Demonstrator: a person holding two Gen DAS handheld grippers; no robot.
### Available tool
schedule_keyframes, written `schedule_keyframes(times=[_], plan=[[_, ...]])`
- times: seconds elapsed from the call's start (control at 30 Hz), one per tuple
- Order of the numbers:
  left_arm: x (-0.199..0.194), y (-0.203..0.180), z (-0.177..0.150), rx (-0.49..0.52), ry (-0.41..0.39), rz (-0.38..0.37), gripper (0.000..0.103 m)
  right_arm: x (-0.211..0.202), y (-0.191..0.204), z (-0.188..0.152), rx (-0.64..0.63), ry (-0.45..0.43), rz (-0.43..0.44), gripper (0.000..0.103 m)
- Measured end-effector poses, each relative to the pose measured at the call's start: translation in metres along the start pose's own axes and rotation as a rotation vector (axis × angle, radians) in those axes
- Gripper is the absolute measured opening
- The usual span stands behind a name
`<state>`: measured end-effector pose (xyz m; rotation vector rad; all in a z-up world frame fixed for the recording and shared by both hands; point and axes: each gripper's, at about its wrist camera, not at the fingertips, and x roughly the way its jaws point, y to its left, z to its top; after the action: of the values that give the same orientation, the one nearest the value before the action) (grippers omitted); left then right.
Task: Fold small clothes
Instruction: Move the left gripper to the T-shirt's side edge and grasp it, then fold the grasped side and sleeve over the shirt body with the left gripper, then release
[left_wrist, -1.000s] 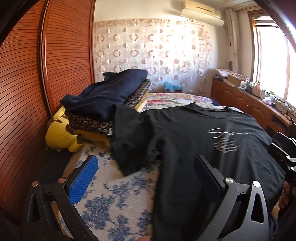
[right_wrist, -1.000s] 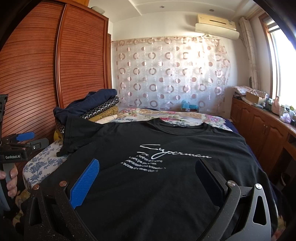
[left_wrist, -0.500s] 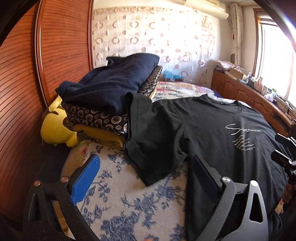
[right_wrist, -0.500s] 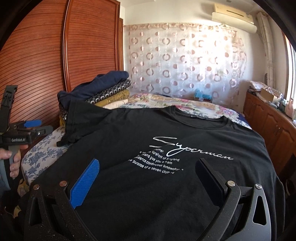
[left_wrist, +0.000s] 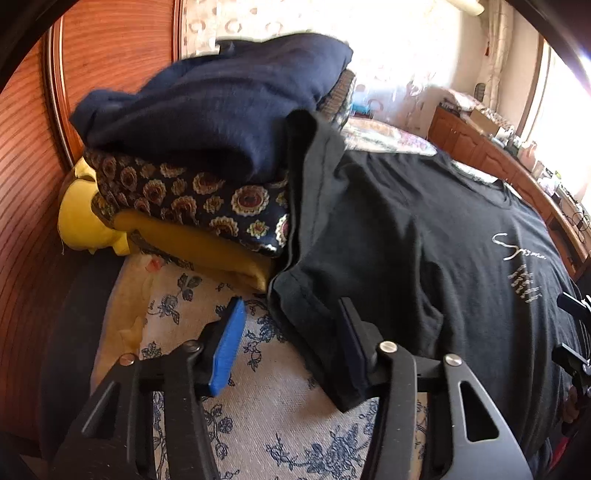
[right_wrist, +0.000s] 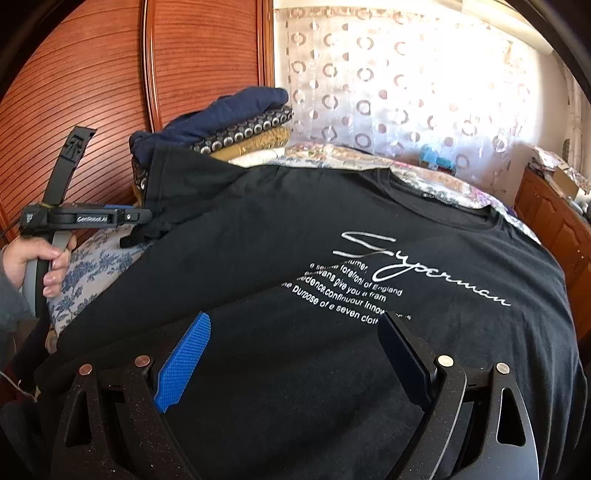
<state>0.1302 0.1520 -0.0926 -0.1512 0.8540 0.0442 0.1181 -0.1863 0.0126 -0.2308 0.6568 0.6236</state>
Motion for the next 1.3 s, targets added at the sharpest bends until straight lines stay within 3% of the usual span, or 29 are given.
schedule_keyframes(times=[0.17,0.33,0.4,0.43,0.47,0.83,1.13,1.23,1.3], plan=[[-0.001,-0.007,-0.002,0.03,0.005,0.01,0.038,0.002,0.002,-0.001,-0.01,0.005,-0.011,0.093],[-0.001,-0.011,0.002,0.041,0.022,0.022,0.038,-0.001,0.0,-0.003,0.008,-0.011,-0.017,0.093],[-0.001,-0.012,0.002,0.056,0.015,0.012,0.026,-0.002,-0.001,-0.004,0.013,-0.016,-0.015,0.093],[-0.002,-0.013,0.003,0.057,0.012,0.009,0.01,0.0,0.001,-0.004,0.014,-0.02,-0.016,0.093],[-0.005,-0.016,0.002,0.064,0.006,0.008,0.006,0.002,0.002,-0.004,0.015,-0.023,-0.018,0.093],[-0.049,-0.078,0.043,0.201,-0.12,-0.128,0.004,0.005,0.003,-0.004,0.027,-0.035,-0.02,0.093],[-0.057,-0.172,0.081,0.376,-0.111,-0.277,0.004,0.005,0.002,-0.006,0.043,-0.043,-0.025,0.093],[-0.055,-0.194,0.084,0.439,-0.077,-0.279,0.004,0.005,0.001,-0.007,0.05,-0.047,-0.024,0.093],[-0.057,-0.201,0.082,0.457,-0.076,-0.271,0.013,0.005,0.001,-0.007,0.052,-0.048,-0.021,0.093]])
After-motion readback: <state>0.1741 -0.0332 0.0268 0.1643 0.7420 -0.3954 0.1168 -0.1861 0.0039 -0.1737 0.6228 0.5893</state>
